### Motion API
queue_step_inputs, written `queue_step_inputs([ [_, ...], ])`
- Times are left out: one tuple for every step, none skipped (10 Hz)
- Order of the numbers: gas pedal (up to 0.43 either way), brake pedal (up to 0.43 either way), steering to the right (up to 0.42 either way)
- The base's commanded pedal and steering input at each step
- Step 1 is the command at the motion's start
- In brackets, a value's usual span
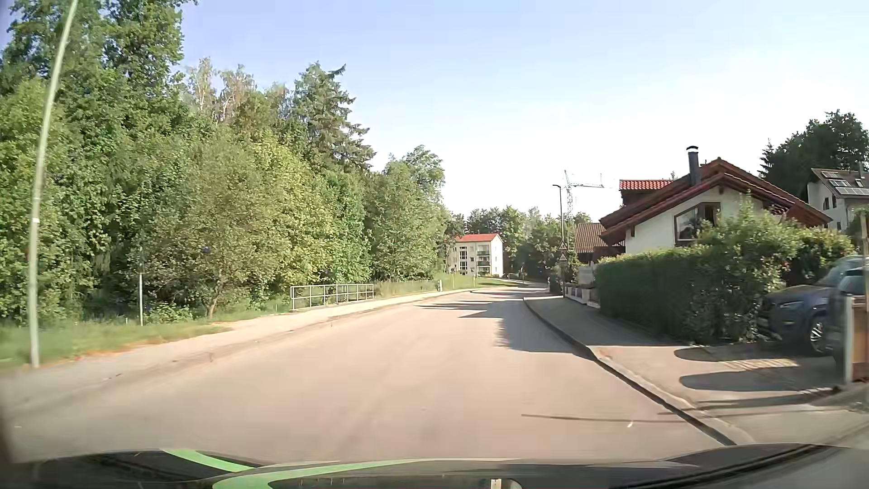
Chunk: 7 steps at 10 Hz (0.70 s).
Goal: Follow the waypoints while adhering to traffic rules and regulations
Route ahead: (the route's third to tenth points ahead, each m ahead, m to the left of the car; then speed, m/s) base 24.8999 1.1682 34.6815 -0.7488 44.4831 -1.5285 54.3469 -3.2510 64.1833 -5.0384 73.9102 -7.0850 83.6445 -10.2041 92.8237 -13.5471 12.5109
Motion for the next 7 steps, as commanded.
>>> queue_step_inputs([
  [0.059,0.000,0.019],
  [0.059,0.000,0.019],
  [0.059,0.000,0.019],
  [0.059,0.000,0.019],
  [0.059,0.000,0.018],
  [0.059,0.000,0.018],
  [0.059,0.000,0.018],
])
